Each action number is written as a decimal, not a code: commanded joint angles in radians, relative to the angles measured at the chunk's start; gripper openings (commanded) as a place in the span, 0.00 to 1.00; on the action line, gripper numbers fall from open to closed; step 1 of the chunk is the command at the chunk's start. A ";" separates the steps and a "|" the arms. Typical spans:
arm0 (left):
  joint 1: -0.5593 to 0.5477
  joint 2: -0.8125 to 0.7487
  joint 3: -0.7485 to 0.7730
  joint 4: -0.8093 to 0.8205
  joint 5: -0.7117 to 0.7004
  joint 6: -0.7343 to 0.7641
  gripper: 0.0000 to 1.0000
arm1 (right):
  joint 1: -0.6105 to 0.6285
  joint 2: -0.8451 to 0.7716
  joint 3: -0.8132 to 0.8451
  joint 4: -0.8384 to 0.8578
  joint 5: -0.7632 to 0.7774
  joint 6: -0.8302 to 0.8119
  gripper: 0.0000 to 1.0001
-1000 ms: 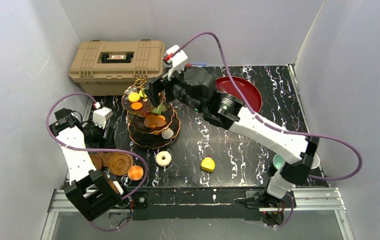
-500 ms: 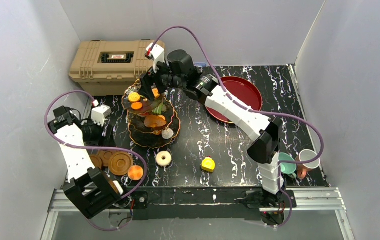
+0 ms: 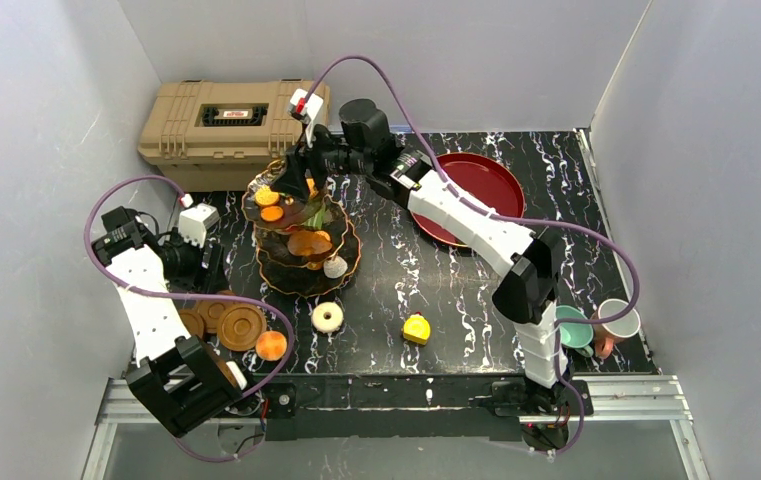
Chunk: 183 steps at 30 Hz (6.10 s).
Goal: Serve the afternoon tea
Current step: Move the desert table to the center of the board, then move the coaster to the center of the board.
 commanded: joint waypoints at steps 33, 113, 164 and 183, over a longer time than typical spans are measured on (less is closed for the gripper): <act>-0.001 0.000 0.047 -0.018 -0.002 -0.003 0.68 | -0.183 -0.179 -0.171 0.280 -0.004 0.036 0.01; -0.528 -0.106 -0.604 0.449 -0.518 0.320 0.67 | -0.021 -0.779 -0.832 0.133 0.435 -0.063 0.98; -0.333 -0.040 -0.570 0.517 -0.484 0.684 0.67 | -0.022 -0.863 -0.923 0.117 0.495 -0.053 0.98; -0.816 0.036 -0.565 0.458 -0.476 0.302 0.44 | -0.021 -0.856 -0.917 0.111 0.519 -0.051 0.98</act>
